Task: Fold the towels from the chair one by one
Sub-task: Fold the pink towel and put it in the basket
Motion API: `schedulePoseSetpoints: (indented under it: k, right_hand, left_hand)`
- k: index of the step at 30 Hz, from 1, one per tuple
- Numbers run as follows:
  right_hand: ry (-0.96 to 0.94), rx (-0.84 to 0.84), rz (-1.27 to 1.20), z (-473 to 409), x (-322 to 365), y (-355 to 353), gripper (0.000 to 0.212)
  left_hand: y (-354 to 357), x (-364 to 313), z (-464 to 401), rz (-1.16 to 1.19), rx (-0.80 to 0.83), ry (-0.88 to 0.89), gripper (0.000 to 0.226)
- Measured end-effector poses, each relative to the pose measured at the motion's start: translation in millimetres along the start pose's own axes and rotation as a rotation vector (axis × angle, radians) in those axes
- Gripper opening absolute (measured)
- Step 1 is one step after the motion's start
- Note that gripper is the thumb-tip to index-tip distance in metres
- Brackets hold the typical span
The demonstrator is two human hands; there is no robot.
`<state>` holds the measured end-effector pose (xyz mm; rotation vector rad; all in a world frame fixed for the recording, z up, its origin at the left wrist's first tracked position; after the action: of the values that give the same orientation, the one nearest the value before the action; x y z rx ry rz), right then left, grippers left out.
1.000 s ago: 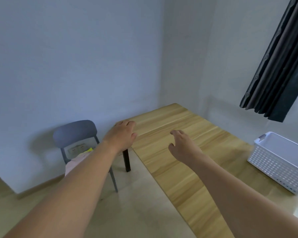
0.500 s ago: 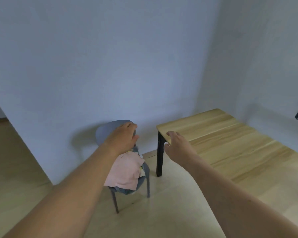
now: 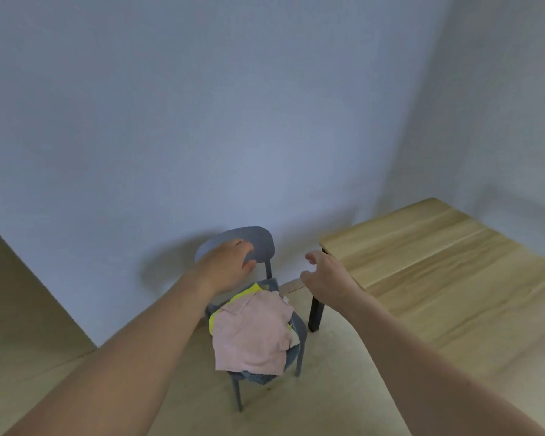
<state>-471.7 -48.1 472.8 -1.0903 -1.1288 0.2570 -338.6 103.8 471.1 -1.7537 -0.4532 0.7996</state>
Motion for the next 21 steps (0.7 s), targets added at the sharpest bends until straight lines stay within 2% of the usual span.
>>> schedulePoseSetpoints:
  k: [5,12,17,21]
  right_hand:
    - [0.047,0.015,-0.007,-52,38,44,0.050]
    - [0.209,-0.023,-0.042,-100,68,81,0.051]
    - [0.312,-0.027,-0.043,-135,49,102,0.049]
    - [0.398,0.001,-0.027,-178,4,165,0.049]
  left_hand:
    - [-1,61,-47,0.027,0.048,-0.005,0.038]
    - [7,131,-112,0.128,0.124,0.021,0.018]
    - [28,158,-140,0.126,0.166,0.024,0.021]
    - [101,184,-164,0.114,0.234,0.057,0.019]
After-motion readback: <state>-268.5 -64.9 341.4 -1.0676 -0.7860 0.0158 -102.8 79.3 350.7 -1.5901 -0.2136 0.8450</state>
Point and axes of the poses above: each hand's wrist, its own z-axis away from the middle knuckle, its own y-axis out of the palm, x = y × z, the point moved 3 cm from there along -z, towards the middle knuckle, and after that the axes turned 10 degrees about -x, right-handed, at the moved point
